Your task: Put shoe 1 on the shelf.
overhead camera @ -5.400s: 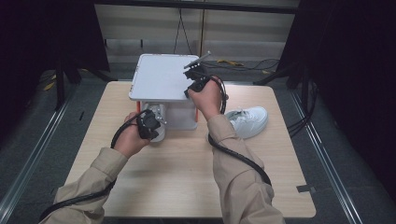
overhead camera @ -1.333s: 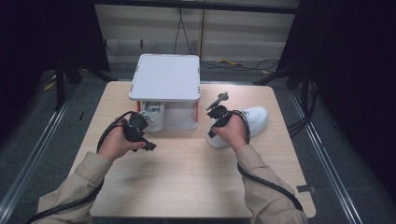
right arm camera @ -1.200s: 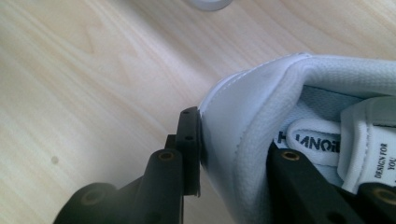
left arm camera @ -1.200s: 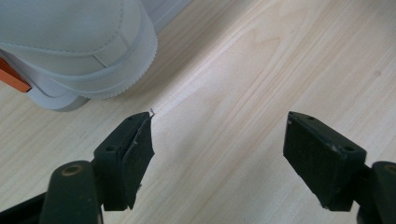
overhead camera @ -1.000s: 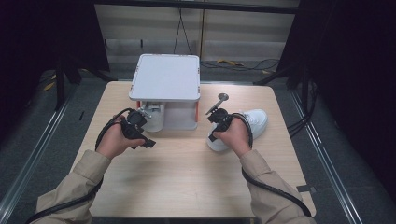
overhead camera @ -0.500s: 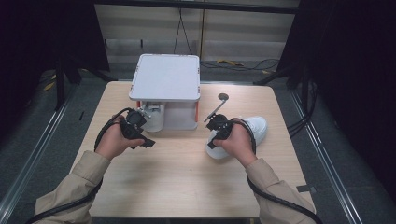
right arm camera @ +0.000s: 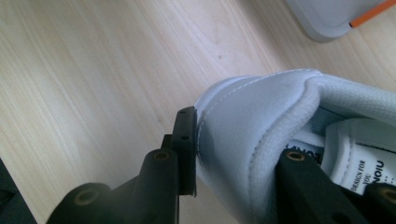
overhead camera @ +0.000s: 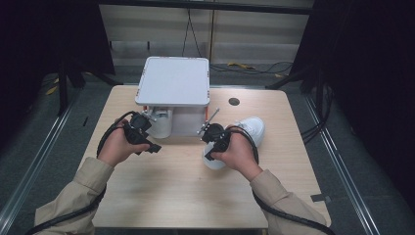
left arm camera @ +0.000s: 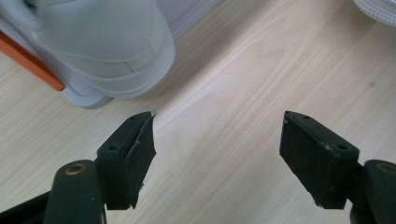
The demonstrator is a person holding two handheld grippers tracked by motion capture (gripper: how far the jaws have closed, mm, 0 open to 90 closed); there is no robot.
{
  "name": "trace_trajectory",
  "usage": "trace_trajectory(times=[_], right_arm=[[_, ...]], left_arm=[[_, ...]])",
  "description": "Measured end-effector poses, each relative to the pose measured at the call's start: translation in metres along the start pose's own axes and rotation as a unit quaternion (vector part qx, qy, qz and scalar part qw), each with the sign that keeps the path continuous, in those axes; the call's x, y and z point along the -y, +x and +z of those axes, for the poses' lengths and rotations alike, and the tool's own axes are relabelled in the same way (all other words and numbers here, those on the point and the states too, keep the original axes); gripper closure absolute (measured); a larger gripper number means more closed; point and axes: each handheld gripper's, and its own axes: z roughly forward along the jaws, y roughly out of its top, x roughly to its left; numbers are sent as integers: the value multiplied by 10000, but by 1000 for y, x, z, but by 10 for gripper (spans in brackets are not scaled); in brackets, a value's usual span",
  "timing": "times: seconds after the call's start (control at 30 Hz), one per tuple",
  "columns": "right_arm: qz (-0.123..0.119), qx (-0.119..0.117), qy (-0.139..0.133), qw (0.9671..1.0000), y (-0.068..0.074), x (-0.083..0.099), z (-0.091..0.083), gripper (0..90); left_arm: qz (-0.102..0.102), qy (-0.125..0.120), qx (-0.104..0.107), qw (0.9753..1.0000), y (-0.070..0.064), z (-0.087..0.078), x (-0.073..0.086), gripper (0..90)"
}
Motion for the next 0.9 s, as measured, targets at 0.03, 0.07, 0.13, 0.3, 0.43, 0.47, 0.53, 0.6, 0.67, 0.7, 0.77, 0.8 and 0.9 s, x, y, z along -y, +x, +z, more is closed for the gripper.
trace_trajectory(times=[0.03,0.07,0.13,0.3,0.43,0.47,0.53,0.6,0.67,0.7,0.77,0.8,0.9], right_arm=[[-19,-1,-20,10000,1,-2,0,701],[-74,-17,-56,10000,2,-4,0,701],[-149,-34,-63,9999,6,-8,0,700],[-392,-71,-16,9992,18,-18,2,699],[-504,-122,-7,9987,28,-26,2,698],[-560,-126,-14,9984,30,-28,3,697],[-619,-125,-16,9980,34,-31,4,697],[-686,-128,-10,9976,37,-35,5,696],[-740,-163,-27,9971,41,-39,5,695],[-759,-177,-35,9970,43,-41,6,695],[-843,-207,-43,9962,48,-44,6,694],[-872,-218,-29,9959,51,-46,7,693],[-1040,-252,-14,9943,60,-52,8,692]], left_arm=[[-22,-18,1,10000,1,-1,0,263],[-23,-31,-14,10000,1,-2,1,263],[-45,-58,-19,10000,3,-5,1,263],[-82,-15,-32,10000,8,-7,8,263],[-191,-13,-50,9998,13,-8,15,262],[-181,1,-57,9998,14,-8,17,263],[-221,23,-73,9997,16,-10,19,263],[-240,4,-77,9997,19,-12,22,263],[-278,-4,-97,9996,21,-15,25,264],[-262,1,-120,9996,24,-16,26,263],[-315,-7,-144,9994,27,-18,29,264],[-338,-16,-137,9993,28,-18,30,264],[-408,-24,-167,9990,32,-20,35,264]])
